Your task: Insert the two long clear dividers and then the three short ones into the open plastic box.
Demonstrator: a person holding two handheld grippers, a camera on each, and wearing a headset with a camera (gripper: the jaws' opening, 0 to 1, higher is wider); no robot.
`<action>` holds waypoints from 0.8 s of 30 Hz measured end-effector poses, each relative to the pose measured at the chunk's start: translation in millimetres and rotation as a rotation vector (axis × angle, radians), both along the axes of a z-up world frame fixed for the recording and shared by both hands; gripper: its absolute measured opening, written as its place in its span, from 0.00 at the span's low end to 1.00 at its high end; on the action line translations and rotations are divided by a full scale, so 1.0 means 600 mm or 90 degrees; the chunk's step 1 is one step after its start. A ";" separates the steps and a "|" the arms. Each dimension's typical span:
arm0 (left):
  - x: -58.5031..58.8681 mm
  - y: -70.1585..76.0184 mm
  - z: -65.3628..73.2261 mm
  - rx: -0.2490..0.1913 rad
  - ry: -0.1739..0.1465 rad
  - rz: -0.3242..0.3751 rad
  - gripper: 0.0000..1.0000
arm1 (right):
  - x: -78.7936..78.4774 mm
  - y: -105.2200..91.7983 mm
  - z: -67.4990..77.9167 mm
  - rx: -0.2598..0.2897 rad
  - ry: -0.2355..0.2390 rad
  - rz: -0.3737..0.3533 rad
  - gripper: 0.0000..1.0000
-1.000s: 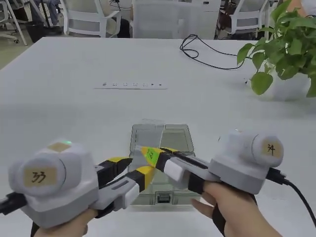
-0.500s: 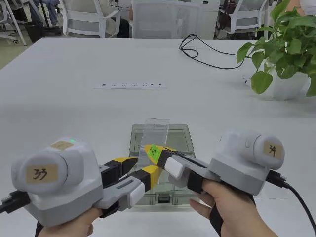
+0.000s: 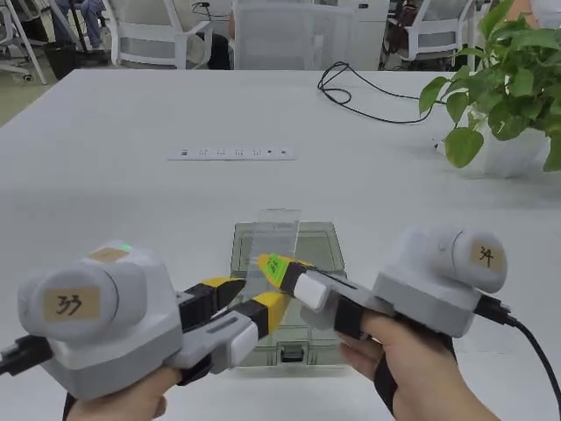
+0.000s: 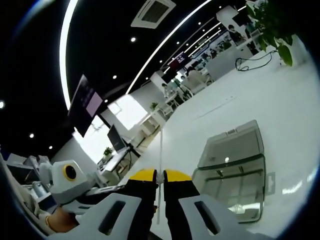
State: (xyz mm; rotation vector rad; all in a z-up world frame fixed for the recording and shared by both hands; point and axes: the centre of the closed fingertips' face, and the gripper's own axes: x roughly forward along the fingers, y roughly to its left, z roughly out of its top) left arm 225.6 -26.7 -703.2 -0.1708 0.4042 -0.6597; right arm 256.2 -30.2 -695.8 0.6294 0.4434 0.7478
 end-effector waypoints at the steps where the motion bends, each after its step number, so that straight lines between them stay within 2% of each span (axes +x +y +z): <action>1: 0.000 0.001 0.001 0.005 -0.006 -0.001 0.34 | 0.001 -0.003 -0.004 -0.007 0.011 -0.005 0.06; 5: -0.002 0.012 0.003 0.050 -0.036 -0.016 0.40 | 0.003 -0.012 -0.015 -0.037 0.032 -0.011 0.06; 9: -0.005 0.022 0.000 0.091 -0.056 -0.030 0.48 | 0.005 -0.022 -0.027 -0.058 0.065 -0.020 0.06; 12: -0.009 0.027 0.001 0.087 -0.064 -0.038 0.54 | 0.004 -0.031 -0.042 -0.090 0.099 -0.021 0.06; 14: -0.010 0.030 0.001 0.088 -0.069 -0.042 0.58 | 0.008 -0.036 -0.045 -0.107 0.100 -0.027 0.06; 18: -0.010 0.040 -0.007 0.122 -0.079 -0.050 0.64 | 0.012 -0.050 -0.057 -0.135 0.138 -0.043 0.06; 20: -0.010 0.044 -0.010 0.134 -0.083 -0.051 0.68 | 0.015 -0.056 -0.064 -0.151 0.153 -0.047 0.06; 24: -0.009 0.051 -0.014 0.155 -0.097 -0.055 0.74 | 0.015 -0.070 -0.083 -0.177 0.201 -0.051 0.06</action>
